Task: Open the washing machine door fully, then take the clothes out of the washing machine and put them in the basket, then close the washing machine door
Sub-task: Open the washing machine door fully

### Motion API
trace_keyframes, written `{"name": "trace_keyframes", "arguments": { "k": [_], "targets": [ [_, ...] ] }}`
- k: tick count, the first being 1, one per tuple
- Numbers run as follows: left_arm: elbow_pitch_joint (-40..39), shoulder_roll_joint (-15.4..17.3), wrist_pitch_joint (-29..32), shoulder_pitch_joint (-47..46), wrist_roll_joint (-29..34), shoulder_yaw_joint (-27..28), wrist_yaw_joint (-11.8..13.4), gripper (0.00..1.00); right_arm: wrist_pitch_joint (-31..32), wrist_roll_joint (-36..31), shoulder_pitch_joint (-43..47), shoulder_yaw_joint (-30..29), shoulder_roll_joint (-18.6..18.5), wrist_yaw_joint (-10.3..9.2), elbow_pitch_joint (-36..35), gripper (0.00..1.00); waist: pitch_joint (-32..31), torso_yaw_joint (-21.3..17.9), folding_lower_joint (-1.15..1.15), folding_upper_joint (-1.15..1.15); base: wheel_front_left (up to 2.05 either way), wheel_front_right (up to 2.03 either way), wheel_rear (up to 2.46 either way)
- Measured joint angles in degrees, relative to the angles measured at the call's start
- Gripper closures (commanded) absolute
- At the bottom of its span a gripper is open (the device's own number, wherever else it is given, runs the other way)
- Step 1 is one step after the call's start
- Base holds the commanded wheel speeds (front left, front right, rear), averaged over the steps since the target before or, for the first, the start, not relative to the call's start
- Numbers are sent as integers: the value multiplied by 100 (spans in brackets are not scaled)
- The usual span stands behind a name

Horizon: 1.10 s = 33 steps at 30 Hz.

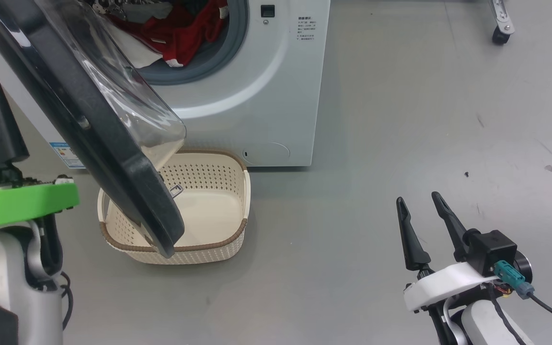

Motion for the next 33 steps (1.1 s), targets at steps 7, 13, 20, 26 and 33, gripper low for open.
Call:
{"name": "trace_keyframes", "arguments": {
  "k": [7, 13, 20, 26, 33],
  "targets": [
    [-335, 64, -2, -263, 81, -108, -83, 100, 0, -11, -2, 21, 35, 55, 105, 0, -121, -62, 0, 0, 0, 0, 0],
    [-532, 96, 26, -469, 235, -424, -155, 100, 0, -14, 1, 7, 43, 57, 136, 0, -196, -113, 0, 0, 0, 0, 0],
    [-576, 93, 415, -477, 303, -931, -250, 100, 0, -22, 1, 2, 89, 108, 168, 0, -251, -160, 0, 0, 0, 0, 0],
    [-435, 37, 894, -264, 299, -1425, -308, 100, 0, -47, 5, -5, 138, 151, 194, 0, -281, -204, 0, 0, 0, 0, 0],
    [-124, 1, 1468, 175, 188, -1758, -349, 100, 0, -56, 9, -32, 175, 152, 199, 0, -273, -252, 0, 0, 0, 0, 0]
  ]
}}
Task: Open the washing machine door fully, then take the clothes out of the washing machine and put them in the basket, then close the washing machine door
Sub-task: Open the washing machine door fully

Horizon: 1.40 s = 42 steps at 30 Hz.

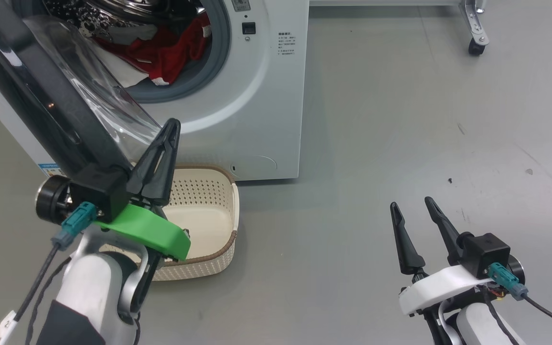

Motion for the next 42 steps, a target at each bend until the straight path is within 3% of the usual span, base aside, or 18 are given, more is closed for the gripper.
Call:
{"name": "trace_keyframes", "arguments": {
  "k": [16, 29, 42],
  "targets": [
    [465, -58, 714, 383, -256, -155, 79, 100, 0, -52, 1, -98, 58, 53, -4, 0, 154, -56, 0, 0, 0, 0, 0],
    [802, -70, 842, 527, -300, 29, 313, 100, 0, -60, -1, -174, 120, 55, -1, 0, 254, -120, 0, 0, 0, 0, 0],
    [899, -104, 800, 526, -300, 59, 372, 100, 0, -151, -2, -232, 138, 109, 47, 0, 281, -82, 0, 0, 0, 0, 0]
  ]
}}
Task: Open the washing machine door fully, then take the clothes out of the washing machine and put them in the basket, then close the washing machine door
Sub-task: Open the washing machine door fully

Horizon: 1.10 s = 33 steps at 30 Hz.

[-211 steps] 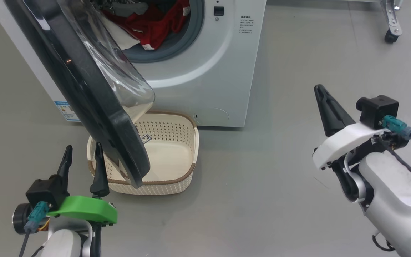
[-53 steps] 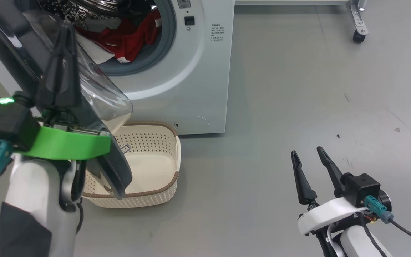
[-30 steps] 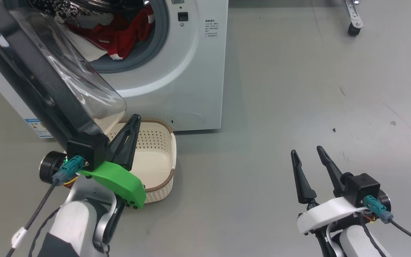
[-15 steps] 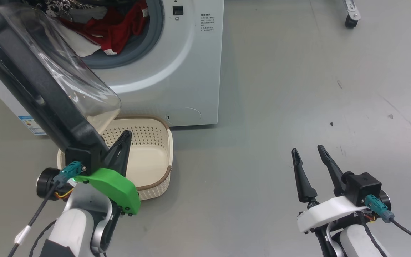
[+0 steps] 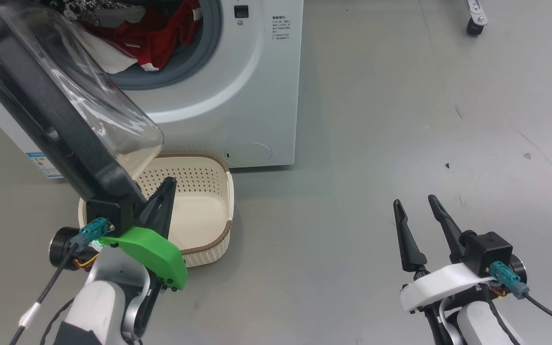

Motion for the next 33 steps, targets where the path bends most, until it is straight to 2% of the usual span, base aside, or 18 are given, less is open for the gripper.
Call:
{"name": "trace_keyframes", "arguments": {
  "k": [19, 33],
  "targets": [
    [105, -45, -102, -8, -19, -26, 9, 100, 0, -48, 0, -102, 37, 62, 79, 0, -6, 137, 0, 0, 0, 0, 0],
    [256, -80, -202, -9, -52, -92, 8, 100, 0, -99, 2, -177, 34, 66, 87, 0, -47, 556, 0, 0, 0, 0, 0]
  ]
}}
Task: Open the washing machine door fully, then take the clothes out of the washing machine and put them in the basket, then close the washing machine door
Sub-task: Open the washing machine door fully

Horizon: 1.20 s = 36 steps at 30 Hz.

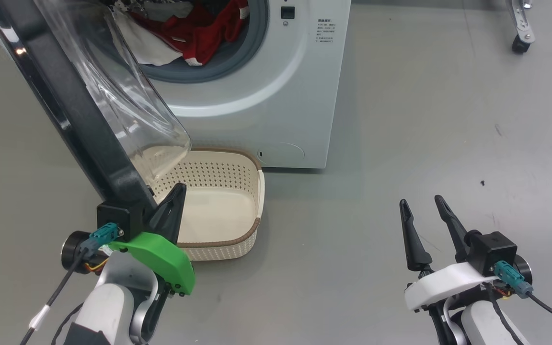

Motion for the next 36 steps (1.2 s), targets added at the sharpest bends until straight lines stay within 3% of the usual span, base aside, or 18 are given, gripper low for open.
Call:
{"name": "trace_keyframes", "arguments": {
  "k": [25, 36],
  "targets": [
    [135, -20, -153, 4, -166, 182, 77, 100, 0, -79, 9, 49, -31, 124, 91, 0, 43, 901, 0, 0, 0, 0, 0],
    [186, 98, -271, 15, -309, 619, 260, 100, 0, -108, 7, 97, -43, 133, 124, 0, 136, 1166, 0, 0, 0, 0, 0]
  ]
}}
